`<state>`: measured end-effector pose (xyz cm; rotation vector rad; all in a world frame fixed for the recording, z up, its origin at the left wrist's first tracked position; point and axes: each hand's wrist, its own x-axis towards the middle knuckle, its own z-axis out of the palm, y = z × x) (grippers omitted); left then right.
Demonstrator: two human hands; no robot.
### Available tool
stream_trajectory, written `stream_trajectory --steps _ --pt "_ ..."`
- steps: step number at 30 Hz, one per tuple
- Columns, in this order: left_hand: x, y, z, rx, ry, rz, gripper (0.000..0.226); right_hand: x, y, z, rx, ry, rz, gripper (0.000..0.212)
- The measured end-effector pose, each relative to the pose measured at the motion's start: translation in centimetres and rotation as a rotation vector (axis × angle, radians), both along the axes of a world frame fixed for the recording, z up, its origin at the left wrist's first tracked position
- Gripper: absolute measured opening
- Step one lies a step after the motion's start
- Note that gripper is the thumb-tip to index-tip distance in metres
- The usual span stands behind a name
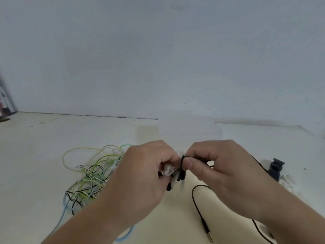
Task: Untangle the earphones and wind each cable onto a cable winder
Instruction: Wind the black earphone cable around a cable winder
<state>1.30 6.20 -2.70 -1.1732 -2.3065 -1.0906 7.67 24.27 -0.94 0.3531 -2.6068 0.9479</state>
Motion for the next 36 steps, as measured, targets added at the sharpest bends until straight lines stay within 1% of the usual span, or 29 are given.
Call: stream_trajectory --steps 2,4,5,7,10,14,16,19,21,23,24,26,29,33,36 --pt "0.3 0.1 -0.1 0.007 -0.088 -0.02 0.04 -0.4 0.1 -0.3 0.053 0.092 -0.083 0.022" --pt "0.5 0.1 0.0 0.033 -0.154 -0.046 0.041 -0.7 0.4 -0.4 0.044 0.135 -0.135 0.02" --pt "0.5 0.1 0.1 0.055 -0.189 -0.066 0.043 -0.8 0.5 -0.4 0.017 0.126 -0.152 0.022" --pt "0.4 0.0 0.3 0.093 -0.253 -0.112 0.047 -0.9 0.6 -0.2 -0.082 0.05 -0.17 0.021" --pt "0.3 -0.2 0.4 0.118 -0.296 -0.187 0.045 -0.8 0.6 0.1 -0.205 -0.052 -0.179 0.021" --pt "0.4 -0.2 0.3 0.096 -0.286 -0.269 0.054 -1.0 0.9 -0.1 -0.174 -0.198 -0.171 0.029" --pt "0.3 -0.1 0.2 0.119 -0.279 -0.296 0.053 -1.3 1.3 -0.5 -0.168 -0.287 -0.16 0.033" --pt "0.2 -0.2 0.2 0.205 -0.305 -0.321 0.05 -1.5 1.6 -1.1 -0.24 -0.408 -0.063 0.036" --pt "0.1 -0.1 0.4 0.281 -0.308 -0.324 0.05 -1.5 1.2 -1.4 -0.309 -0.47 0.029 0.042" --pt "0.0 -0.1 0.6 0.392 -0.343 -0.302 0.048 -1.5 0.8 -1.6 -0.432 -0.512 0.093 0.052" --pt "-0.2 -0.2 0.6 0.45 -0.382 -0.286 0.047 -1.5 0.8 -1.7 -0.503 -0.522 0.11 0.053" --pt "-0.4 -0.3 0.6 0.544 -0.482 -0.263 0.048 -1.4 0.7 -1.6 -0.602 -0.528 0.131 0.046" --pt "-0.9 -0.4 0.5 0.594 -0.58 -0.226 0.055 -1.3 0.6 -1.3 -0.666 -0.536 0.165 0.037" --pt "-1.0 -0.2 0.4 0.6 -0.621 -0.21 0.057 -1.4 0.3 -1.1 -0.72 -0.54 0.139 0.035" --pt "-1.2 -0.4 0.7 0.661 -0.611 -0.213 0.056 -1.5 0.6 -1.2 -0.769 -0.537 0.051 0.02"
